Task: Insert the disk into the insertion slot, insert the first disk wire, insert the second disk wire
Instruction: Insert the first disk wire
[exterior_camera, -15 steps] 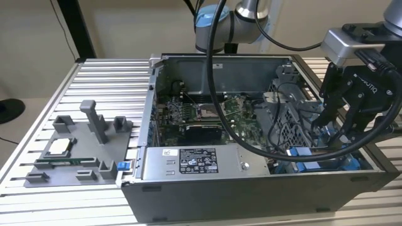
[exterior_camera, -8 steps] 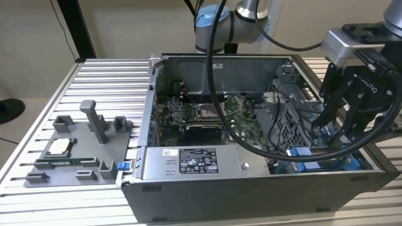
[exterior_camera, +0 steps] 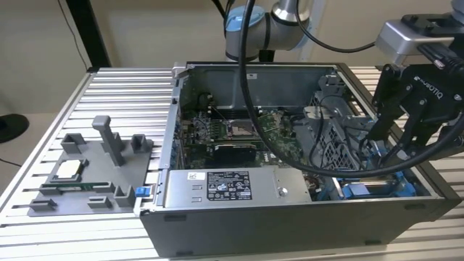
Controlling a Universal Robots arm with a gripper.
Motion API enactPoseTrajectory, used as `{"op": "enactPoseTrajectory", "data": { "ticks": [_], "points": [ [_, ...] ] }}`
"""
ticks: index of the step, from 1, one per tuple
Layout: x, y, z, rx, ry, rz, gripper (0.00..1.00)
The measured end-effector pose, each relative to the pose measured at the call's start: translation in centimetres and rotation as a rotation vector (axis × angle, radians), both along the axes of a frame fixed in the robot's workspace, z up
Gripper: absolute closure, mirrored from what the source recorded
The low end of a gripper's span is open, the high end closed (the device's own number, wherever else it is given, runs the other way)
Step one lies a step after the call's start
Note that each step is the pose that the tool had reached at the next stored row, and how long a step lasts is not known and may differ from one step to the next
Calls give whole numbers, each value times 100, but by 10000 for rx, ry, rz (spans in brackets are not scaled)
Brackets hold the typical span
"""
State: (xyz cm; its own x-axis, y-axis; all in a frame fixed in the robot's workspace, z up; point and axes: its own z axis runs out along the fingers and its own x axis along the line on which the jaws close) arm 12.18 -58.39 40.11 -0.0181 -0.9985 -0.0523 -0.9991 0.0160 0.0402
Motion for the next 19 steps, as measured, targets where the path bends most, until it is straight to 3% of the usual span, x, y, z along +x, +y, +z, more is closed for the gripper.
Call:
{"op": "enactPoseTrajectory", "data": {
  "ticks": [2,11,19],
  "points": [
    [0,0,45,-5,0,0,0],
    [0,49,61,-6,0,6,0],
    [4,92,141,-25,0,8,0]
  ]
}}
